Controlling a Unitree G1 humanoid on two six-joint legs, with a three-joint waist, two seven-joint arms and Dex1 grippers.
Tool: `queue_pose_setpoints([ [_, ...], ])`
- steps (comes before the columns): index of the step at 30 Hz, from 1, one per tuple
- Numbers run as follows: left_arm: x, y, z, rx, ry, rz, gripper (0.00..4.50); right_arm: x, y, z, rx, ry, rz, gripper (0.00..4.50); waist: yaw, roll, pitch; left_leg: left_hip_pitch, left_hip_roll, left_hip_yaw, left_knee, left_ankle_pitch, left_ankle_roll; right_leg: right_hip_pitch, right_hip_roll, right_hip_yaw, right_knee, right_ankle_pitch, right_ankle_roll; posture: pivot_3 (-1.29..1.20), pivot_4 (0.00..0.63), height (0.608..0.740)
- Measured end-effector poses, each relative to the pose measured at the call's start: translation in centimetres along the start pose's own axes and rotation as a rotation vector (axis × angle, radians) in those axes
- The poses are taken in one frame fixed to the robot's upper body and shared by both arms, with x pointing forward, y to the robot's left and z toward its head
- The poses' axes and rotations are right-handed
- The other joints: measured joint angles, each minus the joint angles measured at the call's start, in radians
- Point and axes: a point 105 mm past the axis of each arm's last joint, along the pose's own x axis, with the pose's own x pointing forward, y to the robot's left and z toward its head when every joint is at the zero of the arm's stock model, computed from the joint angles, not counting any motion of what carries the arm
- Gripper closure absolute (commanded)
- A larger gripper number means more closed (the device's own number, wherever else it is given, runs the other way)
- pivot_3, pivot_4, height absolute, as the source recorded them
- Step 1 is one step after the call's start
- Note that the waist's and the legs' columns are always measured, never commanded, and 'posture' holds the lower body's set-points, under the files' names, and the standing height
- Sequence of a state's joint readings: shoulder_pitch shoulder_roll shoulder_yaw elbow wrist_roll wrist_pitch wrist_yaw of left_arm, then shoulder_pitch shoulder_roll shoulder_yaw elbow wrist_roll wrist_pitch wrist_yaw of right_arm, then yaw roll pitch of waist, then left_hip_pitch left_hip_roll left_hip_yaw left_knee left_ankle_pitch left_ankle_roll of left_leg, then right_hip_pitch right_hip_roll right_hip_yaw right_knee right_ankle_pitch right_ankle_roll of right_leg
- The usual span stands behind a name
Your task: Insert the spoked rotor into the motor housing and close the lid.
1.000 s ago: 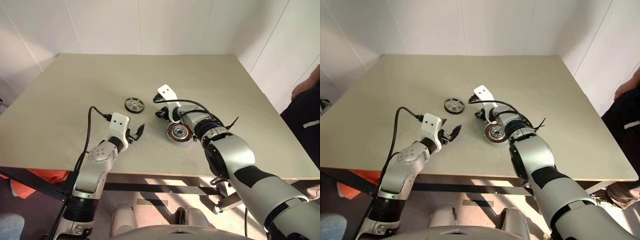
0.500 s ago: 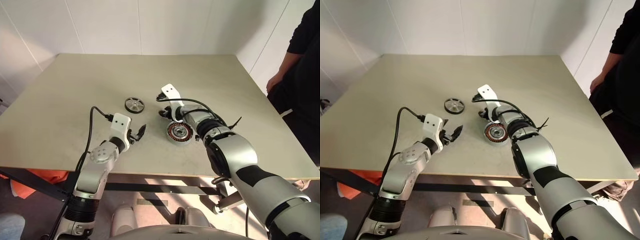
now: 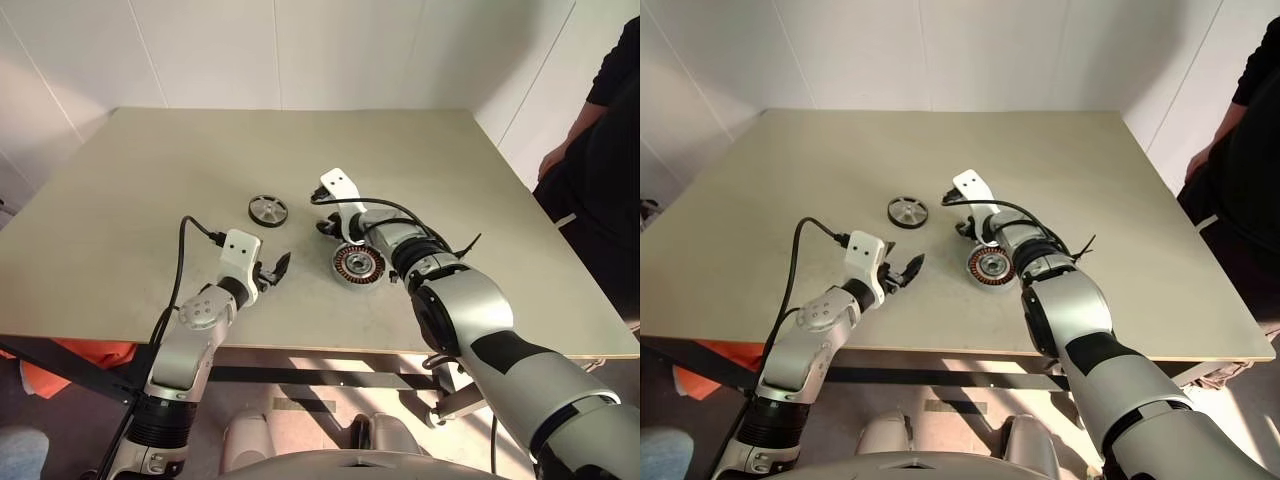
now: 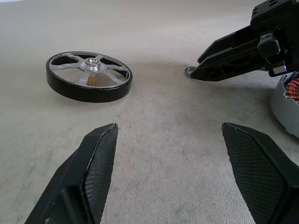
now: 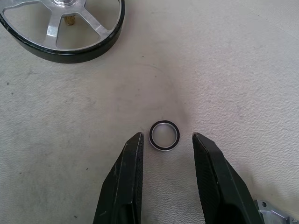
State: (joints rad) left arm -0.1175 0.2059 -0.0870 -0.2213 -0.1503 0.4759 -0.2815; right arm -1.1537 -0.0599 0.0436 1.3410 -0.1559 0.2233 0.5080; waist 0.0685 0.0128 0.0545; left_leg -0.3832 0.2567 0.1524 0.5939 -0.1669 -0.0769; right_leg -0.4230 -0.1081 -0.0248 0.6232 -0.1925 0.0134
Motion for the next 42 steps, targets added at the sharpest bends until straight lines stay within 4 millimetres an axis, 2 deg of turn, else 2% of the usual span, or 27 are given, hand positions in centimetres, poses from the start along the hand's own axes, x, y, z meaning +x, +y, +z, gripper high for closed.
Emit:
queue_pose_setpoints([
  [11, -0.25, -0.17, -0.20, -0.017, -0.001, 0.018, 0.75, 0.06, 0.33, 0.20, -0.104, 0.031, 0.011, 2.69, 0.000, 0.000, 0.000, 0.000, 0.000, 0.000, -0.001, 0.000, 0.000, 0.000, 0.000, 0.000, -0.001, 0.000, 0.000, 0.00, 0.000, 0.740],
  [42, -0.33, -0.49, -0.61, -0.030, 0.006, 0.033, 0.75, -0.27, -0.37, -0.05, -0.069, 0.042, 0.002, 2.69, 0.004, 0.000, 0.000, -0.001, 0.000, 0.000, -0.001, 0.000, 0.000, 0.000, 0.000, 0.000, -0.001, 0.000, 0.000, 0.00, 0.000, 0.740],
])
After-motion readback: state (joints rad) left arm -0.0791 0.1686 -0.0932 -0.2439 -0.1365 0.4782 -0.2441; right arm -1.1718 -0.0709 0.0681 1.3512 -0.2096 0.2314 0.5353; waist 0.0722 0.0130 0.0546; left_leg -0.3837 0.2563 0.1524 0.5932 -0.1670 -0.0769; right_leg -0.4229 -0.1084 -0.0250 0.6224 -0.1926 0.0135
